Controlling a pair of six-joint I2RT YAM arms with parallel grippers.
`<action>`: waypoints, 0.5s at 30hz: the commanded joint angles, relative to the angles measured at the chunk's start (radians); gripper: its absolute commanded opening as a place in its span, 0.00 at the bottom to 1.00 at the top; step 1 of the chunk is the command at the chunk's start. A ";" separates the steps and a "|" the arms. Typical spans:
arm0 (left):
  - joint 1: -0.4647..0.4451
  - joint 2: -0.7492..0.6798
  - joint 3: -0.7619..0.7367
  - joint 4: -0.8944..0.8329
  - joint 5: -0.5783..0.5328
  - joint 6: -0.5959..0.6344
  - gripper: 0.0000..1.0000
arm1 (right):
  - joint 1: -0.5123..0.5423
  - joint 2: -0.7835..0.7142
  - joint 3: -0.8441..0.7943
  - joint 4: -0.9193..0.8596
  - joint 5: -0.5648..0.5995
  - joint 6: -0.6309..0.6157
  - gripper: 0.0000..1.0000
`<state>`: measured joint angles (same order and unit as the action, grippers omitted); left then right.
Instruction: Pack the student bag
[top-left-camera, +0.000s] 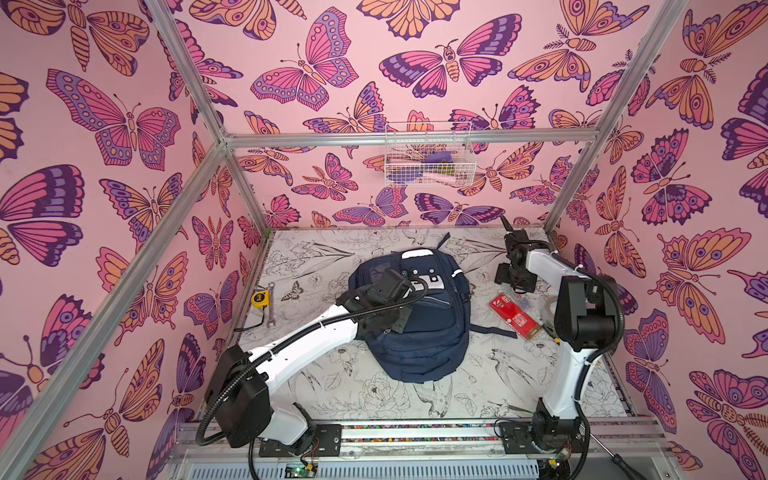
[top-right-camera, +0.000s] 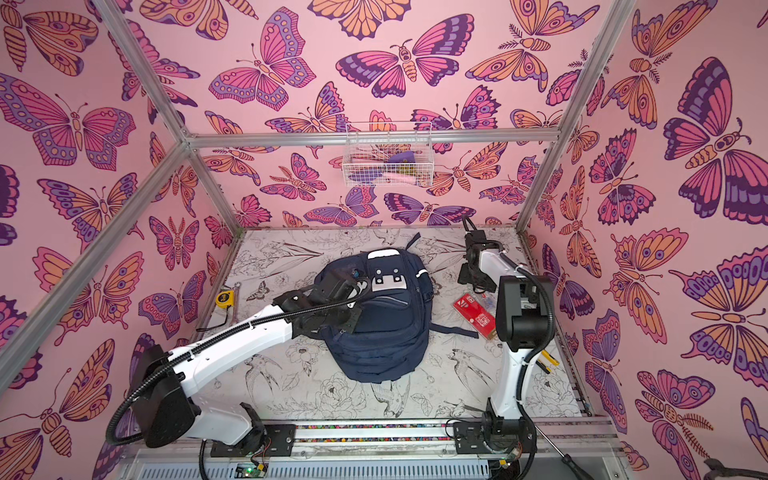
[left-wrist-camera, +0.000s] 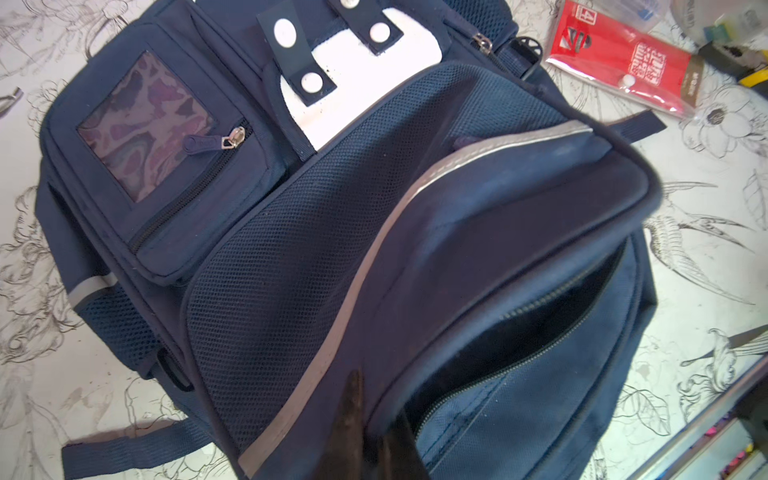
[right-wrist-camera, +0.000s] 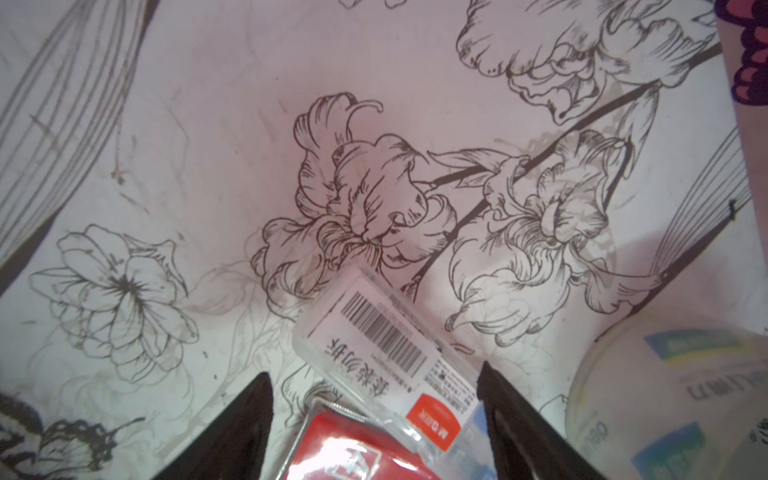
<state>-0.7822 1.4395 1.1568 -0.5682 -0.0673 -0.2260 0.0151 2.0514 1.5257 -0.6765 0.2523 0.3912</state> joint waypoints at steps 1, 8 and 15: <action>0.014 -0.044 -0.010 0.054 0.028 -0.038 0.00 | -0.017 0.061 0.078 -0.082 0.001 -0.063 0.76; 0.019 -0.049 -0.012 0.056 0.033 -0.044 0.00 | -0.018 0.144 0.157 -0.143 -0.008 -0.101 0.63; 0.034 -0.043 -0.012 0.063 0.073 -0.059 0.00 | -0.018 0.132 0.126 -0.130 -0.024 -0.091 0.52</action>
<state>-0.7601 1.4288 1.1488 -0.5533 -0.0185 -0.2493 0.0006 2.1796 1.6615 -0.7708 0.2474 0.3138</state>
